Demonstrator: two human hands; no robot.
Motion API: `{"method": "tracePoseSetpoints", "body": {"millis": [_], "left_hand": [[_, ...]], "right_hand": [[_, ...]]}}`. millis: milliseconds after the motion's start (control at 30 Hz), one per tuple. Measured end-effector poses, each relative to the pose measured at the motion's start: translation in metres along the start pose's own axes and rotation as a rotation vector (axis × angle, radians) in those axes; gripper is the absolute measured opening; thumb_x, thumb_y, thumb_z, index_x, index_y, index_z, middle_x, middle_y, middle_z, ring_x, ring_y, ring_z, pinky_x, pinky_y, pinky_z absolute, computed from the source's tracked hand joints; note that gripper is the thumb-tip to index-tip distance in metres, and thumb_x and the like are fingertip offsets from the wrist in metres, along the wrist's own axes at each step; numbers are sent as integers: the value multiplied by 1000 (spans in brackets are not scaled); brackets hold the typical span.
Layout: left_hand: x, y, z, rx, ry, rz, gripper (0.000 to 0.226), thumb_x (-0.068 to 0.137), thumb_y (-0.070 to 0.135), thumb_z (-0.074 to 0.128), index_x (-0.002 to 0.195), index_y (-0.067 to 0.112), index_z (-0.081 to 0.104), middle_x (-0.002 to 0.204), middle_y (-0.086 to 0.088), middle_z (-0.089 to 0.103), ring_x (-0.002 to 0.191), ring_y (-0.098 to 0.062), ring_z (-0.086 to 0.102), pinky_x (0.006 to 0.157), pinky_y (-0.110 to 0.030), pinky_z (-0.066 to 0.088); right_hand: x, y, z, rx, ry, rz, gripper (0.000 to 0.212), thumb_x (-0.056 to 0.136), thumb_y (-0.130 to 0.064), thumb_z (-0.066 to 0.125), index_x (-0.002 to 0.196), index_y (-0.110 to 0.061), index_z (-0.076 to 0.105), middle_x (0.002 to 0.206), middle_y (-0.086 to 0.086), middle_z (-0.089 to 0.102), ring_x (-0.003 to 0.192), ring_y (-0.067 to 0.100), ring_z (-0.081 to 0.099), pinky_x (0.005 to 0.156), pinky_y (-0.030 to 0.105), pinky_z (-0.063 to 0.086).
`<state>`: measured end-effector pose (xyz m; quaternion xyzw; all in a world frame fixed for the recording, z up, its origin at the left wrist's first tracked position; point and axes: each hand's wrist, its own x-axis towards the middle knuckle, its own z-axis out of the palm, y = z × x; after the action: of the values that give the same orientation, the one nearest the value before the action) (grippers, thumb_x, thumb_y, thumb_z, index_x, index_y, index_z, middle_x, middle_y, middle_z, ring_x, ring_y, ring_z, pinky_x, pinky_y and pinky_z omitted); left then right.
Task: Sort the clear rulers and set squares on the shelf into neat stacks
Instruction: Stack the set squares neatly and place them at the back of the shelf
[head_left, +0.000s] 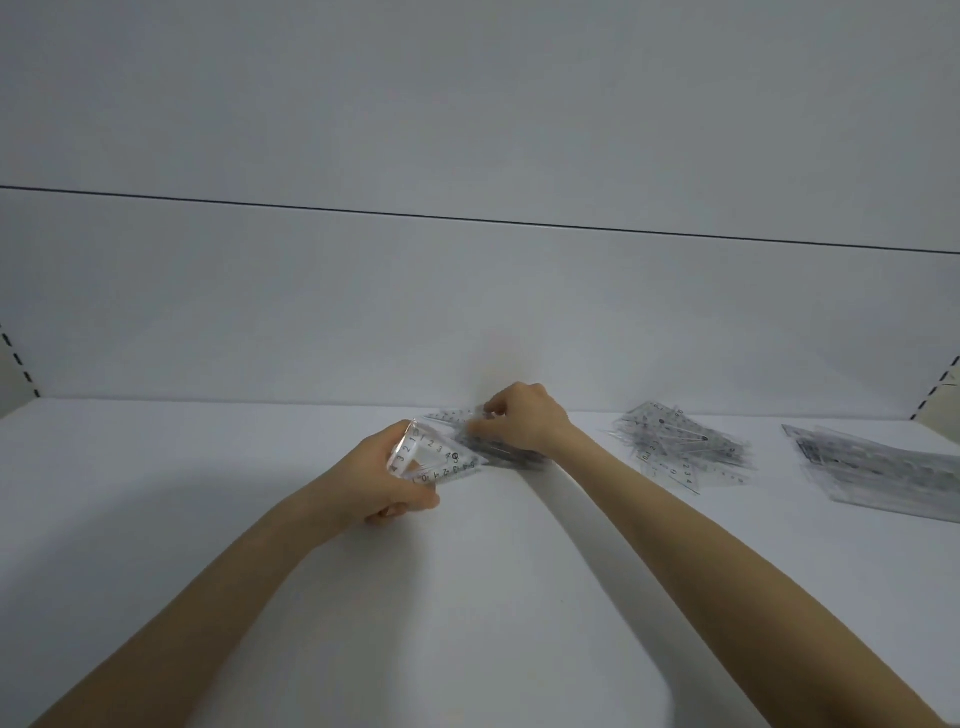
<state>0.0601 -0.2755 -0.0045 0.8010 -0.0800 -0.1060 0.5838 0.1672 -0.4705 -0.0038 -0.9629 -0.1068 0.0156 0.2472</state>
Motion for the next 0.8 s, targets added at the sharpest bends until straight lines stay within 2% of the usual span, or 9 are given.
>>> {"method": "tracePoseSetpoints", "body": {"millis": [33,100,133,200,367,467,567,700,800], "left_hand": [[-2,1,-3,11,3,-4,46,60,8,70,103,19,59,60,-1,51,44,-14,36,42,-21,26],[-5,1,-11,20,15,-14,45,60,8,70,103,18,59,61,-1,51,44,-14,37,42,-20,26],[-7,0,-14,13,24,-23,45,61,9,70,104,17,58,64,-3,51,44,-14,38,42,-20,26],[-10,-3,-20,-20,44,-42,48,61,9,71,107,15,58,68,-7,50,44,-14,37,42,-19,24],[-17,-7,-27,-67,86,-55,44,67,12,69,109,16,58,73,-12,62,45,-15,35,42,-18,22],[-19,-6,-27,-58,97,-47,26,83,10,64,107,17,58,77,-11,65,46,-16,34,43,-19,20],[-17,-5,-24,-85,133,-76,15,97,22,49,107,13,57,77,-12,65,45,-16,35,44,-18,19],[-12,-4,-20,-139,145,-108,34,101,33,35,111,8,55,75,-16,64,42,-18,35,42,-17,20],[-8,-3,-13,-181,103,-100,40,102,35,32,116,6,55,76,-18,64,39,-17,35,41,-17,21]], "right_hand": [[3,-1,2,54,10,12,29,78,-44,71,60,-27,57,63,-5,48,72,19,46,57,27,37],[8,2,4,149,38,49,14,73,-36,78,79,-26,71,82,-3,65,84,18,59,74,29,50],[8,4,3,179,49,58,25,73,-33,80,94,-22,74,97,-1,70,95,17,62,85,31,52],[8,8,2,219,87,60,31,73,-28,81,102,-18,74,105,-1,71,103,15,62,94,32,50],[4,21,-1,428,164,103,21,74,-12,79,94,-15,75,90,-2,71,94,14,63,91,26,50],[4,30,-1,522,232,141,19,74,-5,76,87,-19,75,84,-3,71,95,16,65,94,29,50],[-2,33,-10,693,302,149,19,77,0,71,81,-18,73,83,3,70,86,18,65,83,28,54],[-29,24,-41,1049,222,-63,16,80,6,70,87,-9,72,81,9,71,74,18,67,69,24,53],[-51,7,-43,1007,67,-230,19,78,10,69,86,-7,72,77,11,72,68,15,68,67,22,54]]}}
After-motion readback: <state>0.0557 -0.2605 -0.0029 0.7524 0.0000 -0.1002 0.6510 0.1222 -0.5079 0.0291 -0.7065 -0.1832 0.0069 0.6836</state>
